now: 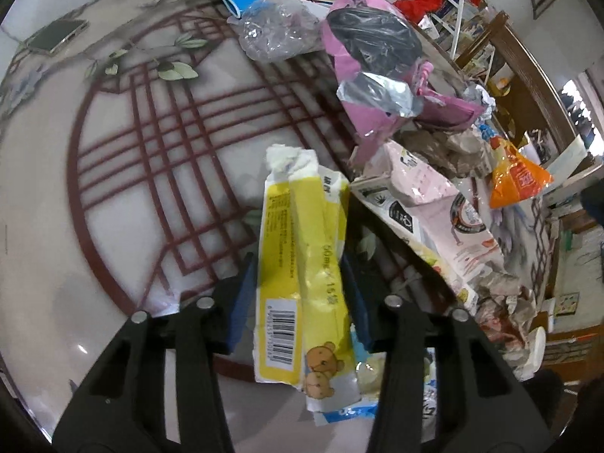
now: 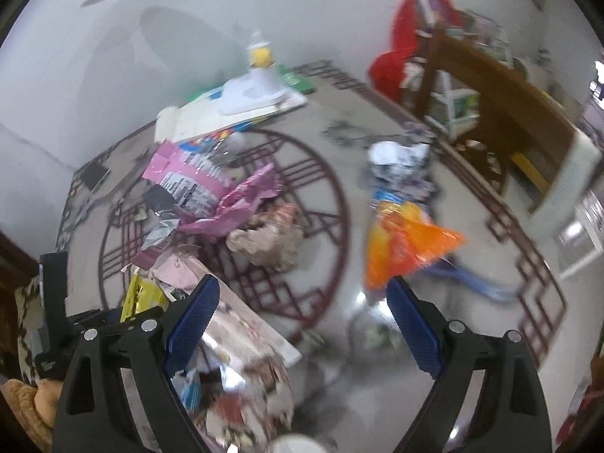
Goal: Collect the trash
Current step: 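Grasp the yellow tissue pack with the left tool, then grasp the pink snack bag with the right tool while left tool holds tissue pack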
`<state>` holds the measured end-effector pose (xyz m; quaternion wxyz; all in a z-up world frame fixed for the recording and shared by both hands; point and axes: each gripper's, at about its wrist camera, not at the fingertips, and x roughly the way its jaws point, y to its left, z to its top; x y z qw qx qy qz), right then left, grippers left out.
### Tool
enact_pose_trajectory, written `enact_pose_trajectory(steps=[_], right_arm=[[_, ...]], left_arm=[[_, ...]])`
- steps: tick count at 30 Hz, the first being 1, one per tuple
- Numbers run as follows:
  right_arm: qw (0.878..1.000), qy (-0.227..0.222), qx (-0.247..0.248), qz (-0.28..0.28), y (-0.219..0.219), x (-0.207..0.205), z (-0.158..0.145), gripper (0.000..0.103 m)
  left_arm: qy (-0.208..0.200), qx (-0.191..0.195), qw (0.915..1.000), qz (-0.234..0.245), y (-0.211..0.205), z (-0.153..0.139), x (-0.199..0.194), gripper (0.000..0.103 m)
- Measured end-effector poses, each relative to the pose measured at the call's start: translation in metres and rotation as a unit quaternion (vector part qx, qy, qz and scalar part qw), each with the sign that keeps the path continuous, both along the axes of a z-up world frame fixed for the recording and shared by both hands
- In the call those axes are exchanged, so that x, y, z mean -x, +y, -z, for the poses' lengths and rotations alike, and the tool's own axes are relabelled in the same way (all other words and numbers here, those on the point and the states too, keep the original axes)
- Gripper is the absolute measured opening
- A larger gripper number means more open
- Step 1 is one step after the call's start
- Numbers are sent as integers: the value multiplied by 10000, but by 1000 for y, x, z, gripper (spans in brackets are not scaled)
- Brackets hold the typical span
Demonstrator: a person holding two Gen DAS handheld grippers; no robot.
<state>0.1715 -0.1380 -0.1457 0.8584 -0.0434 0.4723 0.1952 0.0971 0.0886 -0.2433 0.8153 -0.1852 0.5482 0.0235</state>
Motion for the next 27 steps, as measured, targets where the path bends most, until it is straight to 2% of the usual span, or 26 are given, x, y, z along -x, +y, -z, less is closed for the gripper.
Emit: enact_pose_trajectory(steps=[4,7,9,10,16,19,22,24,25,26,27], right_arm=[[9992,296,-242,-121,15,-34,19,87],[9988,332,-299,-216,28,-55,19,87],[9978,269,-285,-534,49,-68,12,87],[9969,302,-268,-677,58,-72,12,91],[9782,212,215,-2053,136,-82,27,94],[9669,134,617,-2471,163,-87,38,94],[9616,172,778,-2626,179,-96,48,94],[9627,258,741,-2589,181,-100,52,84],[9643,269,733,-2532,181,-102,53,59],[9669,278,721,-2430,179,-102,54,49],[9687,288,640,-2382,177,-101,53,47]], left_arm=[[-14,-11,9999,-106,1,-3,3,39],[-10,-25,9999,-115,-2,-4,6,39],[-23,-55,9999,-128,-5,-3,9,39],[-28,-53,9999,-142,-5,-3,10,39],[-27,-82,9999,-140,-5,-2,12,40],[-41,-102,9999,-121,-3,-2,11,41],[-71,-107,9999,-103,-1,-1,10,43],[-98,-101,9998,-120,2,0,9,43],[-109,-92,9998,-127,2,0,9,43],[-124,-83,9998,-143,3,0,9,43],[-130,-81,9997,-164,4,0,9,43]])
